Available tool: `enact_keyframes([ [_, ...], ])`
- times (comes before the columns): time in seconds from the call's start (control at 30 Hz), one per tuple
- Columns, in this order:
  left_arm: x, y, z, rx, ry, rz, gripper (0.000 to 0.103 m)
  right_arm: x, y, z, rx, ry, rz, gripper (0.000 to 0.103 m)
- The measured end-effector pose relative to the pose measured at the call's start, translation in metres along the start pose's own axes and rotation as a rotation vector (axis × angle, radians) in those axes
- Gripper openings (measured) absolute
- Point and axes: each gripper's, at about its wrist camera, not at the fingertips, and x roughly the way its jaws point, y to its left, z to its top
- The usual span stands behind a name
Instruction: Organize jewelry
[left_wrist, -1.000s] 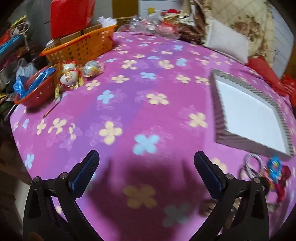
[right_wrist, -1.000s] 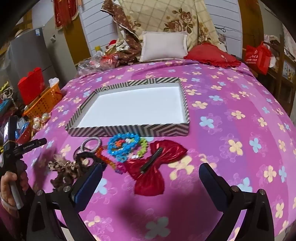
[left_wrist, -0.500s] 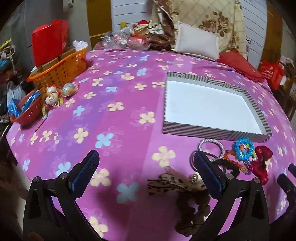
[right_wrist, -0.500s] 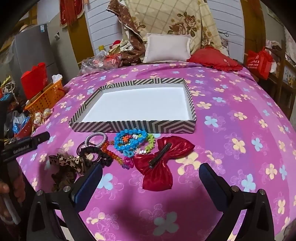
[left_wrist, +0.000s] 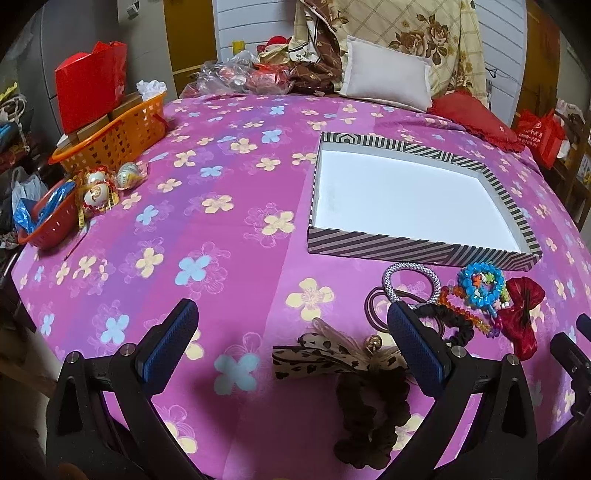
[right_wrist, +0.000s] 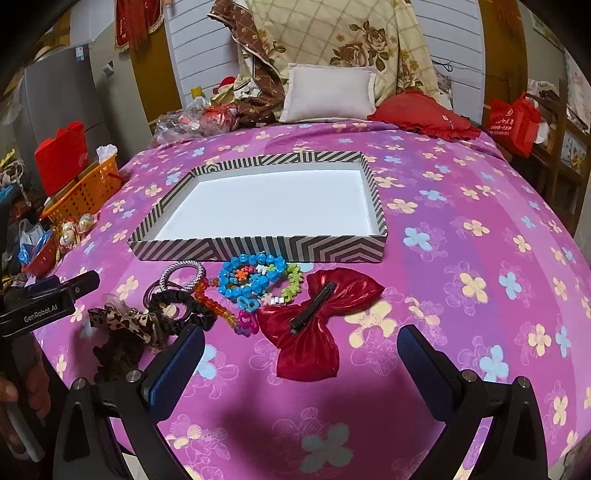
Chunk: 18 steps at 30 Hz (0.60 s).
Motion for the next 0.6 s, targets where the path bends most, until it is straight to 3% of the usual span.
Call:
enact_keyframes([
  [0.6, 0.0028, -0.0068, -0.0055, 0.018, 0.007, 0.020, 0.102, 0.0069, -0.0055, -0.0039, 0.022, 0.026, -0.017, 0.103],
])
